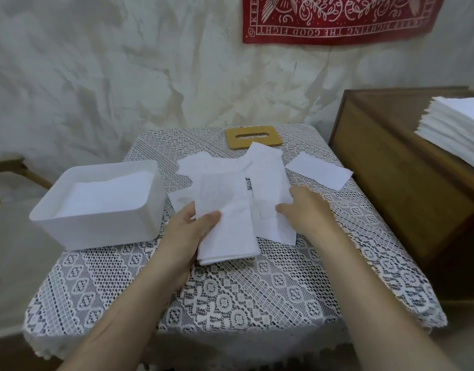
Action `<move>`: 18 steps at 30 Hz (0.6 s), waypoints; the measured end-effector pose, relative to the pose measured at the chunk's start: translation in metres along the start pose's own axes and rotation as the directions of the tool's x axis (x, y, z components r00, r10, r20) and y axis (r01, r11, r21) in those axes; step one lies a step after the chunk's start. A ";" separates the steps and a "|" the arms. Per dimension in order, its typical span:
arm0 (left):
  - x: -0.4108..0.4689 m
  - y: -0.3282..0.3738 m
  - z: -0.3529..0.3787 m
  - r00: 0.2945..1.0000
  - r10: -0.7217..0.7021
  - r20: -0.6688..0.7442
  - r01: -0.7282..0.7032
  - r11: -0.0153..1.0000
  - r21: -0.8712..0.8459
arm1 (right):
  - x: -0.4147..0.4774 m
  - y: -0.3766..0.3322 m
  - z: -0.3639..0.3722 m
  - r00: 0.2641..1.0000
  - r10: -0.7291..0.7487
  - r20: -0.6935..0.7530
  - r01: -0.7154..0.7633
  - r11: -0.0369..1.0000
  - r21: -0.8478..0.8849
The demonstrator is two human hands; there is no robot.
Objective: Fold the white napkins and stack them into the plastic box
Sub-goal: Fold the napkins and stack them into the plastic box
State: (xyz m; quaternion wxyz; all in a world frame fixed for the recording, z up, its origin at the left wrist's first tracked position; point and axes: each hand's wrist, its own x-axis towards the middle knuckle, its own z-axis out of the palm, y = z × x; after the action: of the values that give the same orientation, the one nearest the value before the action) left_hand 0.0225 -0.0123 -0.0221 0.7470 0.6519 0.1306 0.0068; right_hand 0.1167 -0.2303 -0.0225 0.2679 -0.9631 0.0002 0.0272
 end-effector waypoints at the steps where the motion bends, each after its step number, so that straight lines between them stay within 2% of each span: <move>1: 0.000 0.000 0.000 1.000 -0.002 0.003 0.002 1.000 0.001 | 0.000 0.000 0.000 1.000 -0.011 0.001 0.011 1.000 -0.008; 9: 0.003 0.001 0.001 1.000 0.010 0.012 -0.011 1.000 0.014 | 0.000 -0.003 -0.002 0.995 -0.087 0.046 0.091 0.990 -0.109; 18: 0.002 -0.001 0.001 1.000 0.015 0.021 -0.015 1.000 0.023 | -0.001 -0.005 -0.004 0.994 -0.077 0.078 0.086 0.988 -0.130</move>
State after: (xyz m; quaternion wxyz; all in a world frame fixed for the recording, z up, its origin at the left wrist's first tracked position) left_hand 0.0243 -0.0130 -0.0234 0.7406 0.6615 0.1181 0.0041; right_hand 0.1158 -0.2286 -0.0165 0.2036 -0.9764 -0.0507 0.0512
